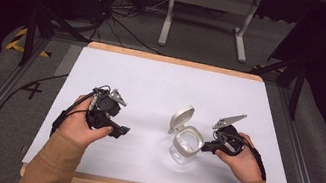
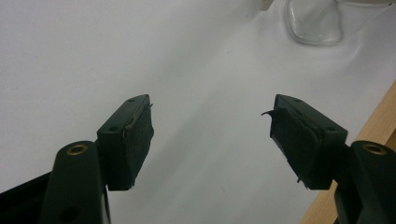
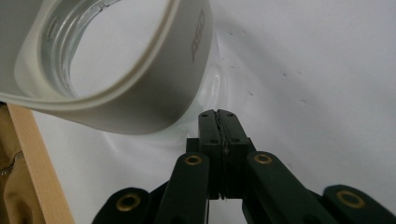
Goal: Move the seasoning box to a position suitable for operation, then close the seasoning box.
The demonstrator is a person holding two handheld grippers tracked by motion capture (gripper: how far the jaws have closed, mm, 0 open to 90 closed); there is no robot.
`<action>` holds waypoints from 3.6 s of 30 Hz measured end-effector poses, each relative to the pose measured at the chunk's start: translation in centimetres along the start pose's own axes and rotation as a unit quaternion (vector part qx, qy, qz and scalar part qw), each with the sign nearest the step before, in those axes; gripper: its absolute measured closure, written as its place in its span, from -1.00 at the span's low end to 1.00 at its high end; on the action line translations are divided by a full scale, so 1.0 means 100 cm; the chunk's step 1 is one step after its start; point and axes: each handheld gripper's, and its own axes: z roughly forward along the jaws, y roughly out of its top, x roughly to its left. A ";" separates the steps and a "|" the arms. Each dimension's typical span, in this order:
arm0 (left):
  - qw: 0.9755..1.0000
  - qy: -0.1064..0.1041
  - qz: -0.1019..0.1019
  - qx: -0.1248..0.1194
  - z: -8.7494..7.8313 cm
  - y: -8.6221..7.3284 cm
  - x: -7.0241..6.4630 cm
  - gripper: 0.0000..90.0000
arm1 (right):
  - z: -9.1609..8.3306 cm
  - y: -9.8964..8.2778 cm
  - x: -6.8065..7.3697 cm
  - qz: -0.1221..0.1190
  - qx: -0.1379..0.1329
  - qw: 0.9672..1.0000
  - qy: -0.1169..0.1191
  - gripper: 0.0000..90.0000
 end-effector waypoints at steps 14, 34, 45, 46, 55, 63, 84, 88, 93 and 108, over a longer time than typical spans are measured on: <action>1.000 0.000 0.000 0.002 0.000 0.000 0.000 -0.32 | 0.002 0.003 0.016 -0.039 0.050 0.998 0.024 1.00; 1.000 0.000 0.003 0.006 -0.001 0.001 0.000 -0.32 | 0.012 0.010 0.035 -0.081 0.081 0.991 0.063 1.00; 1.000 -0.002 0.002 0.007 -0.001 0.001 0.000 -0.32 | -0.008 0.007 0.027 -0.062 0.040 0.996 0.052 0.88; 1.000 -0.003 -0.001 0.005 -0.001 0.001 0.000 -0.32 | -0.010 0.007 0.026 -0.062 0.031 0.996 0.048 0.86; 1.000 -0.002 0.001 0.003 0.001 0.001 0.000 -0.32 | -0.026 0.006 0.020 -0.042 -0.027 0.999 0.019 0.83; 1.000 -0.002 -0.001 0.005 0.000 0.000 0.000 -0.32 | -0.040 0.006 0.018 -0.030 -0.088 0.996 -0.013 0.87; 1.000 0.012 -0.023 0.013 -0.004 -0.019 0.001 -0.32 | -0.050 0.018 0.003 -0.011 -0.185 0.982 -0.041 0.92; 0.999 0.016 -0.033 0.013 -0.008 -0.025 0.001 -0.33 | -0.047 0.022 -0.002 -0.008 -0.193 0.980 -0.041 0.93; 0.999 0.019 -0.035 0.014 -0.011 -0.029 0.001 -0.34 | -0.046 0.027 0.000 -0.016 -0.194 0.980 -0.035 0.94; 0.999 0.020 -0.034 0.016 -0.010 -0.030 0.001 -0.34 | -0.046 0.032 0.008 -0.038 -0.195 0.980 -0.028 0.94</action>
